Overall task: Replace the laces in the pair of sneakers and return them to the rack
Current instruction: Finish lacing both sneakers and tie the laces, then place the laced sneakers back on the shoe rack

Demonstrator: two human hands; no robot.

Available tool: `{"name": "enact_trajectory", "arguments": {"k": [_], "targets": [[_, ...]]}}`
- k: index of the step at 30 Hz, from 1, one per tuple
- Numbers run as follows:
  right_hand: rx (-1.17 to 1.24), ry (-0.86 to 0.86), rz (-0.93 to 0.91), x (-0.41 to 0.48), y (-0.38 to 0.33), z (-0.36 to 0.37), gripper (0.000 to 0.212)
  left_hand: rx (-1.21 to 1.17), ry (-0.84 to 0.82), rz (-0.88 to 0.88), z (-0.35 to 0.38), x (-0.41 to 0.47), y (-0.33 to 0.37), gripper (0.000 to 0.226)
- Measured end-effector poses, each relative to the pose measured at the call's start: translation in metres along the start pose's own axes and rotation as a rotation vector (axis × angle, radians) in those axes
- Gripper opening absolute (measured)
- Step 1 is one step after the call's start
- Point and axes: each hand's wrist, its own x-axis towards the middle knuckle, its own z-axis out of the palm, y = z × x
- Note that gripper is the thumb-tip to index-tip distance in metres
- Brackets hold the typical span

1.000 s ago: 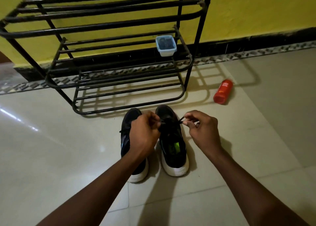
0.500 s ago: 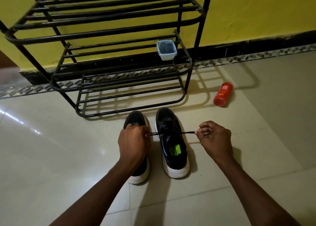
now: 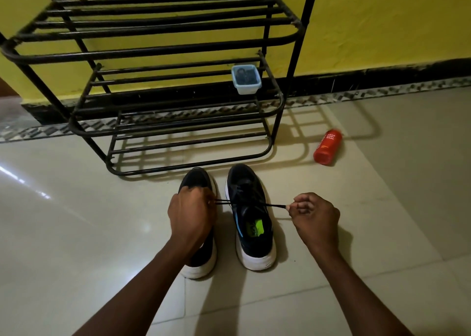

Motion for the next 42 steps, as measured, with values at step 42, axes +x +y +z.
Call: {"name": "enact_trajectory", "arguments": {"k": [42], "targets": [[-0.704,-0.554,-1.083,-0.068,-0.179,-0.055,0.017,0.265,-0.170,0.728,-0.168,-0.059,-0.022,0.040]]}}
